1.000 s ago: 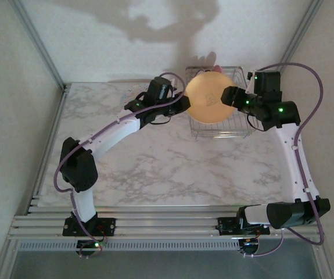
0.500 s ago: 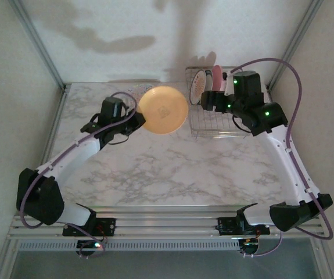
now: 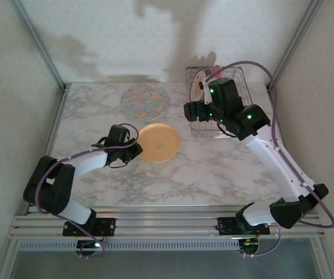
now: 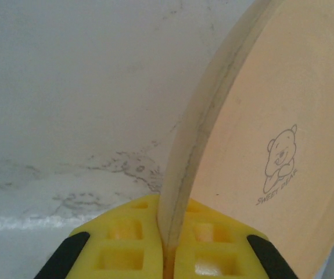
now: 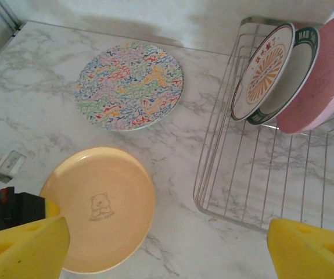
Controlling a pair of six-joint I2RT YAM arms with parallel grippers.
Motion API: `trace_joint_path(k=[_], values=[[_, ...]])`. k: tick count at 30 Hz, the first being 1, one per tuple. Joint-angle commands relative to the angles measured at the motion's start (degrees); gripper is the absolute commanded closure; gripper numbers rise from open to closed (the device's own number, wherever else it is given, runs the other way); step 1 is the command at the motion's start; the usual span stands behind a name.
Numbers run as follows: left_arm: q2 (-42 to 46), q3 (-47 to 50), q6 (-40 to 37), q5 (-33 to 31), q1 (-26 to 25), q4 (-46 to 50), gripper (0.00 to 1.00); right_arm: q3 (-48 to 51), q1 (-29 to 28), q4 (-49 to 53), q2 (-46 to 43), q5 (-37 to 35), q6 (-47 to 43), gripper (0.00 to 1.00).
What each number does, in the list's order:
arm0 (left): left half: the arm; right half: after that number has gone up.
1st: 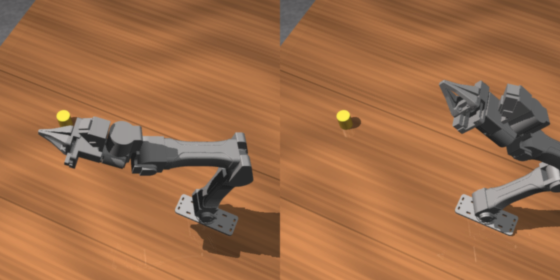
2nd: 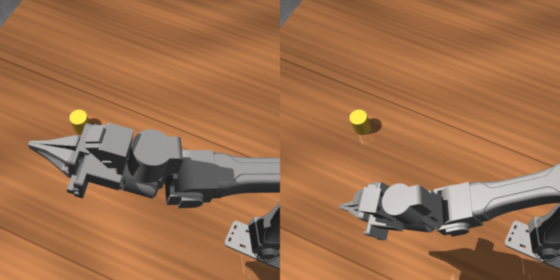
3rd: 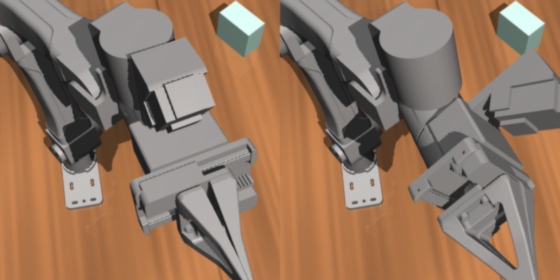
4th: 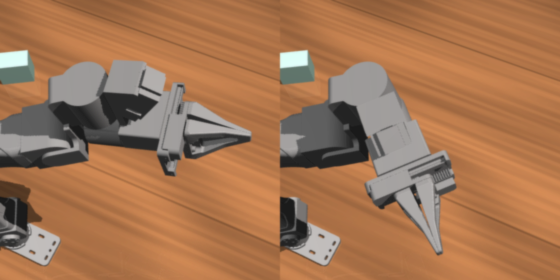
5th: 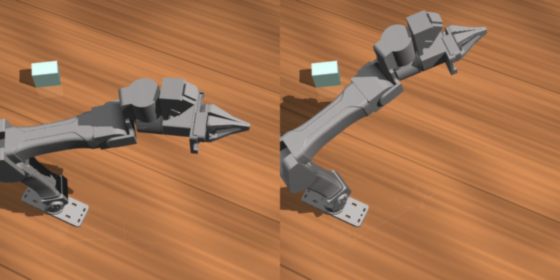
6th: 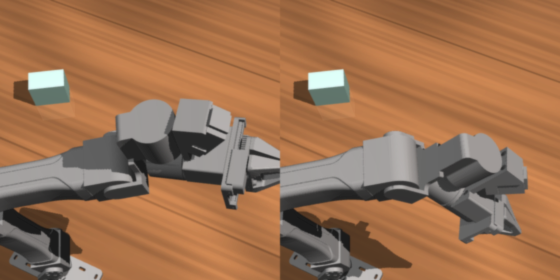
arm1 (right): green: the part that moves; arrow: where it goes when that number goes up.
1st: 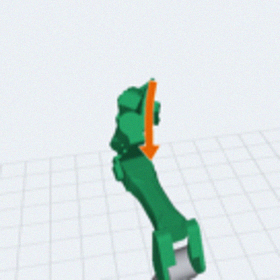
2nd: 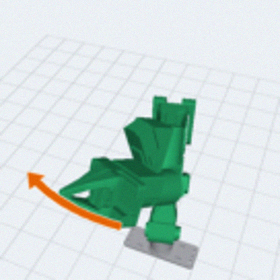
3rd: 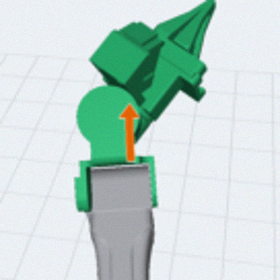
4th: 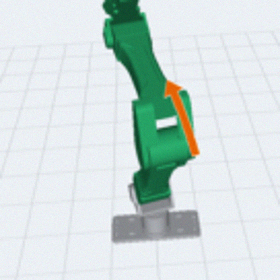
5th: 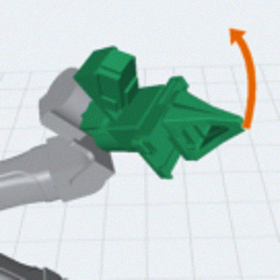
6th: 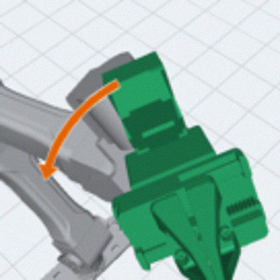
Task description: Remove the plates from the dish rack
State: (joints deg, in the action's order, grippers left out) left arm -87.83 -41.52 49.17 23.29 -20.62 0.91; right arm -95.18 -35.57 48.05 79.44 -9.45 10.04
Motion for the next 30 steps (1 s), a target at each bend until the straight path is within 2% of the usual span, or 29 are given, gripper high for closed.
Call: trace_joint_path(k=[1, 12, 16, 19, 23, 30], values=[[-2.6, -2.6, -2.0, -3.3, -1.3, -2.2, 1.00, 0.7, -0.6, -0.1, 0.6, -0.9, 0.6, 0.12], [-7.5, -7.2, -3.3, -8.5, -2.7, 2.8, 1.00, 2.1, -0.7, 0.6, 1.3, 2.2, 4.6, 0.12], [-8.4, -7.8, -3.3, -9.0, -3.1, 3.7, 1.00, 1.7, -0.6, 1.8, 2.1, -0.4, 5.4, 0.11], [-9.1, -8.5, -3.4, -9.1, -3.4, 4.2, 1.00, 0.6, -0.3, 3.0, 3.3, -4.9, 6.3, 0.11], [-9.6, -8.8, -3.5, -8.9, -3.7, 4.5, 0.92, -2.8, 1.5, 4.4, 5.8, -10.8, 7.4, 0.11], [-8.7, -9.0, -3.8, -9.2, -3.9, 5.7, 0.72, -10.3, 7.6, 3.8, 11.8, -18.0, 6.1, 0.13]])
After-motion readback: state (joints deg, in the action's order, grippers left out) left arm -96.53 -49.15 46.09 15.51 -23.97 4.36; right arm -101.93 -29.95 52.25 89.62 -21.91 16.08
